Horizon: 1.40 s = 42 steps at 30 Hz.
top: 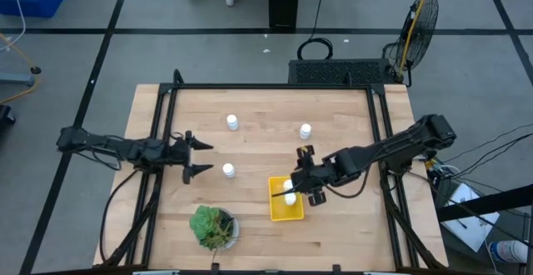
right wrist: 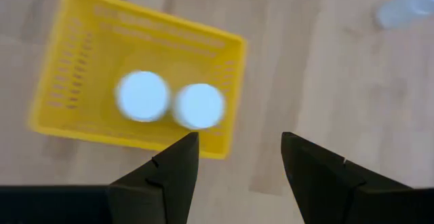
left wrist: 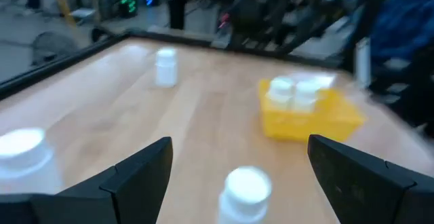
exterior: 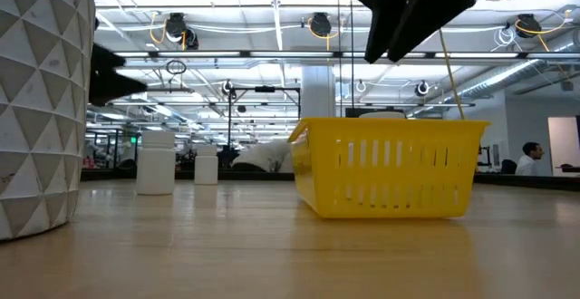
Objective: Pick and place pill bottles into a basket
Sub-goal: Put the white pill bottle into the yellow bin
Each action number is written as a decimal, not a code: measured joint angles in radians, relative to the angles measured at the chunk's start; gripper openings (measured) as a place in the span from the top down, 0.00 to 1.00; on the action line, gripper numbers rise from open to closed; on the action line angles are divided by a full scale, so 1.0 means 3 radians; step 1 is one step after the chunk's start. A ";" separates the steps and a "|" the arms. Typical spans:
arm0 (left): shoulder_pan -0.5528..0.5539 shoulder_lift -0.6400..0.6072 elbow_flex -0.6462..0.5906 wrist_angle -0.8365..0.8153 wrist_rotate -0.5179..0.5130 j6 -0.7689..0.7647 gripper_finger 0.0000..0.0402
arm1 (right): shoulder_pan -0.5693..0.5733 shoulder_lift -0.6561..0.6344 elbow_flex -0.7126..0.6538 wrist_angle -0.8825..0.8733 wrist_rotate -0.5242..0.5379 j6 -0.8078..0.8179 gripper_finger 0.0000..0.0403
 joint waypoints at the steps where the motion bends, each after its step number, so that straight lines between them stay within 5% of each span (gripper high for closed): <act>1: 0.0000 0.0091 0.0000 0.0004 -0.0063 0.0011 0.14 | -0.0042 -0.0010 0.0000 -0.0043 0.0049 -0.0014 0.50; 11: 0.0003 0.0779 -0.0008 0.0259 -0.0145 -0.0056 0.14 | -0.0845 -0.0011 -0.0001 0.0037 -0.0124 -0.0518 0.50; 24: 0.0003 0.0826 -0.0003 0.0527 0.0049 0.0044 0.14 | -0.1829 -0.0018 -0.0003 -0.0079 -0.0486 -0.0836 0.40; 42: 0.0002 0.0826 0.0001 0.0491 0.0204 0.0000 0.14 | -0.2344 -0.0020 -0.0004 -0.0068 -0.0574 -0.0965 0.40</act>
